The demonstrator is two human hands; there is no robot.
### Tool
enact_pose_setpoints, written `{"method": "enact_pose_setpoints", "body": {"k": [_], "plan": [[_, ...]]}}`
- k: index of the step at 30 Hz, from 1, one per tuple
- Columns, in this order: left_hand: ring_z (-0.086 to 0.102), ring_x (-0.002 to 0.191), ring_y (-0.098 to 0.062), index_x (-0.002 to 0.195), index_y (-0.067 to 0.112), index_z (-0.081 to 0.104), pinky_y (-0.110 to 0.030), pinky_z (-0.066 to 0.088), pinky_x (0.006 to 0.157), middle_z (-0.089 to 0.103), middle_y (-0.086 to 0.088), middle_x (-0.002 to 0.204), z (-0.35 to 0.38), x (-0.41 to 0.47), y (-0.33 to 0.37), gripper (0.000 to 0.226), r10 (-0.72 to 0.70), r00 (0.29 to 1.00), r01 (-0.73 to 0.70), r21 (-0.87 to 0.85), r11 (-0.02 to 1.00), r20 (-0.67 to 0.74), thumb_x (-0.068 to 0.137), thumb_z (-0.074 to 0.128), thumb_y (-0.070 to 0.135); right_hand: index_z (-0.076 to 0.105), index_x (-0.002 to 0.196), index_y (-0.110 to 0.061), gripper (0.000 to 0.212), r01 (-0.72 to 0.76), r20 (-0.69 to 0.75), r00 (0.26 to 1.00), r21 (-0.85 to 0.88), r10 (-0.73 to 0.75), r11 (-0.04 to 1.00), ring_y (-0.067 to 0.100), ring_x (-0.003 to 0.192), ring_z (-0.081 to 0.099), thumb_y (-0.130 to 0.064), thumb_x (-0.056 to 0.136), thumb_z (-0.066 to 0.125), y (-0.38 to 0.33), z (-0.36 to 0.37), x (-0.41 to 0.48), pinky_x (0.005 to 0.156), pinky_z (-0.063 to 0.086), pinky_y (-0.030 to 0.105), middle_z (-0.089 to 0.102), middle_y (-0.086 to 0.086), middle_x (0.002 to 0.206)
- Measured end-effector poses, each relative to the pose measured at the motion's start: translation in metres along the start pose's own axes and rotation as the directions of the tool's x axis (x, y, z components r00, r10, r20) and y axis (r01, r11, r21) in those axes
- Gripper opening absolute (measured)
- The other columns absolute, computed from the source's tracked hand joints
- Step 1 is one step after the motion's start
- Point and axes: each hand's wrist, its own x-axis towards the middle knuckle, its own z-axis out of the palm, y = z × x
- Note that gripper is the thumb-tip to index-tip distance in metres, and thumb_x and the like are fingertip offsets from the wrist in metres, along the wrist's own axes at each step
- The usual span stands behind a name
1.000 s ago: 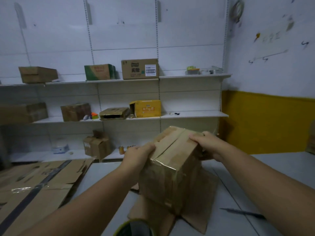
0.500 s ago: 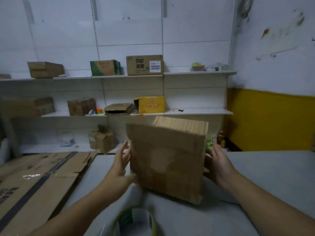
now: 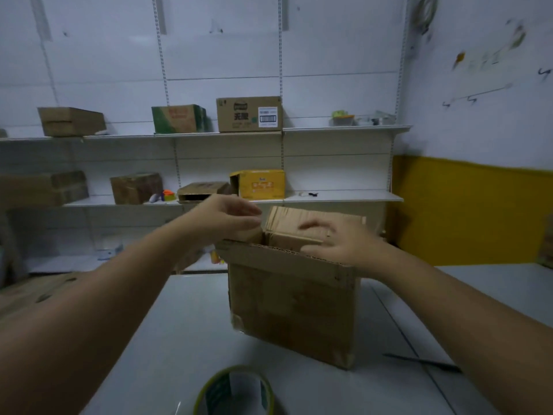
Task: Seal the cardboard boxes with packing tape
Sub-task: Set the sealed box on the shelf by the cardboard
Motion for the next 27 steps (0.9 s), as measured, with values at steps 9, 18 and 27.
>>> {"method": "enact_pose_setpoints", "body": {"k": [9,18,27], "plan": [[0.055,0.088,-0.012,0.128,0.019,0.051,-0.022,0.046,0.067,0.053,0.004,0.102,0.013,0.010,-0.031,0.036,-0.117,0.993,0.118,0.133,0.984,-0.013,0.093,0.053,0.025,0.046,0.062,-0.022,0.032,0.106,-0.612,0.791,0.169,0.020,0.980,0.011,0.088,0.049,-0.043,0.084,0.058,0.037,0.029,-0.025,0.073,0.039,0.015,0.050,-0.004,0.092],[0.050,0.115,-0.025,0.136,0.023,0.037,-0.043,0.048,0.085,0.047,-0.003,0.131,0.019,0.003,-0.085,0.064,-0.319,0.888,0.013,-0.676,0.737,-0.331,0.085,0.046,0.062,0.024,0.142,-0.038,0.081,0.020,-0.296,0.834,0.859,0.466,0.511,0.000,0.122,0.041,-0.045,0.075,0.069,0.047,0.047,-0.075,0.097,0.034,0.022,0.037,-0.026,0.129],[0.056,0.113,-0.002,0.125,0.045,0.045,-0.021,0.043,0.087,0.061,0.021,0.120,0.028,-0.010,-0.077,0.096,0.124,0.976,-0.019,-0.496,0.868,0.179,0.039,0.072,0.078,0.018,0.137,-0.054,0.109,-0.104,-0.121,0.960,0.689,0.254,0.718,0.009,0.141,0.021,-0.102,0.040,0.028,0.055,0.064,-0.057,0.116,0.020,0.039,0.020,-0.016,0.153]]}}
